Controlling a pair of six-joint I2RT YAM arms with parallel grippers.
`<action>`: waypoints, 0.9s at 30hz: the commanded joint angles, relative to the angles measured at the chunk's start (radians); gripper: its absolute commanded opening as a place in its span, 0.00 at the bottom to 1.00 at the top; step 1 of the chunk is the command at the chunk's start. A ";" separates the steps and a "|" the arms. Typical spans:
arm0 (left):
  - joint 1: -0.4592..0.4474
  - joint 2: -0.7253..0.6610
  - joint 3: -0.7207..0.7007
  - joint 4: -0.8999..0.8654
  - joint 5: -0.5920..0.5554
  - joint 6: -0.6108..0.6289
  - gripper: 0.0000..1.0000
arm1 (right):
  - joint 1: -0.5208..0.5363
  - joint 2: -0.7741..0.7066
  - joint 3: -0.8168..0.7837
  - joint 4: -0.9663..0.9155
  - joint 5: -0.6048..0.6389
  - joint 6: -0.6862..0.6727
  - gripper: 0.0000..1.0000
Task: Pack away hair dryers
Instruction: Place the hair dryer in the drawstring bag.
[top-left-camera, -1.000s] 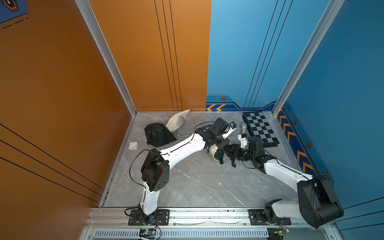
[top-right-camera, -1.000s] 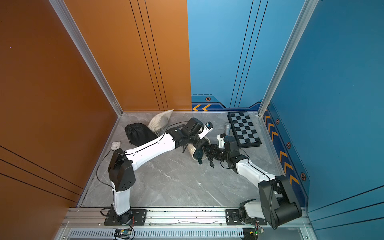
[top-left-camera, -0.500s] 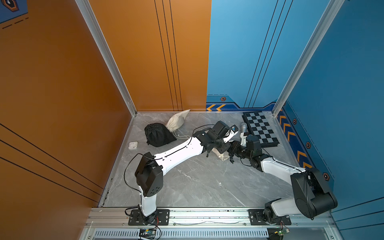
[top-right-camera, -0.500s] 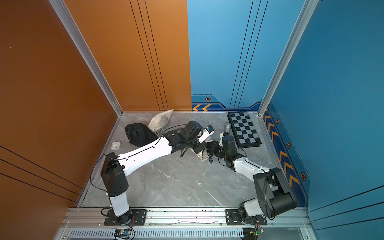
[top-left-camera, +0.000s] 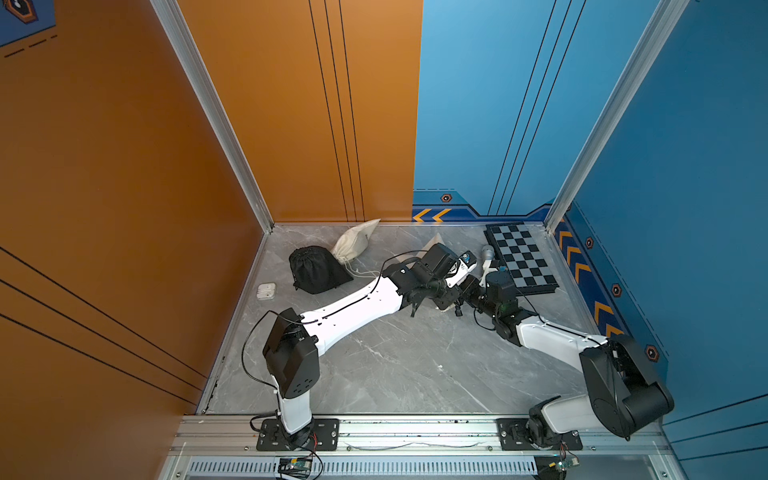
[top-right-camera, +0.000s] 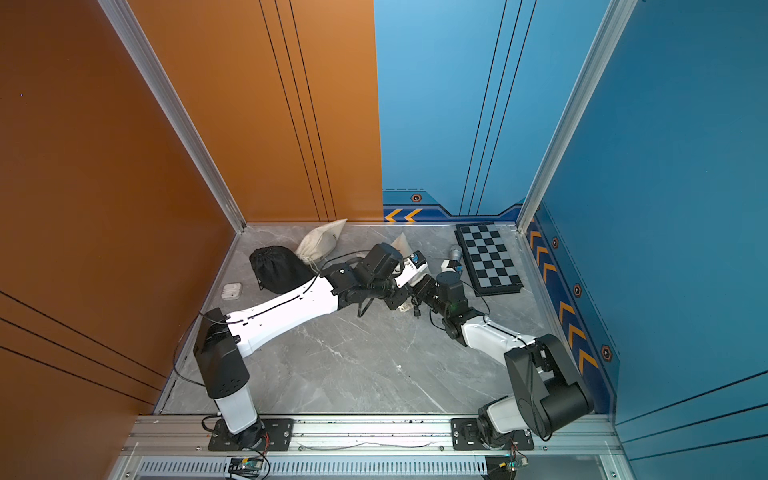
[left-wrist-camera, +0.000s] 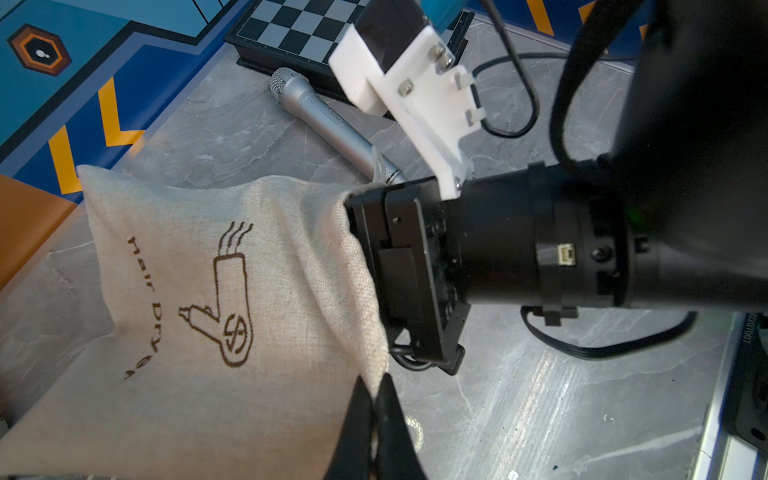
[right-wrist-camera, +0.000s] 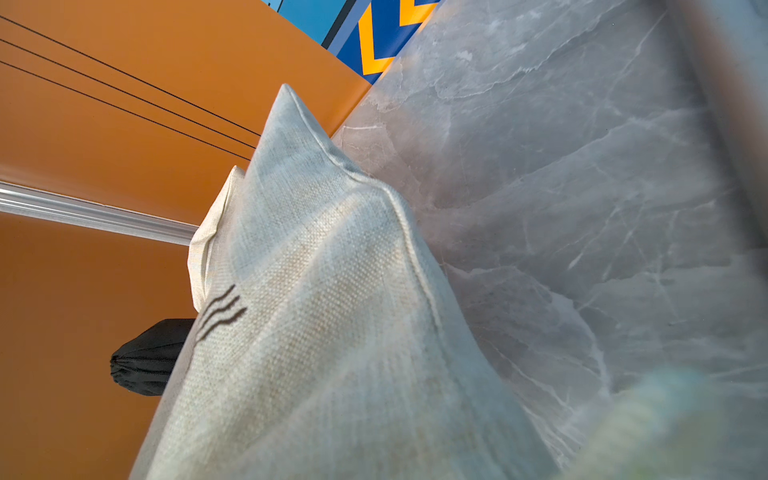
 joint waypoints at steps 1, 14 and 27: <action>0.020 0.002 0.018 0.004 0.052 -0.039 0.02 | 0.012 0.043 0.037 0.104 0.073 0.029 0.20; 0.101 0.035 -0.023 0.056 0.075 -0.134 0.00 | 0.027 0.149 0.087 0.101 0.034 0.105 0.56; 0.129 0.056 -0.031 0.058 0.063 -0.186 0.00 | 0.045 0.105 0.085 -0.008 -0.005 0.169 0.84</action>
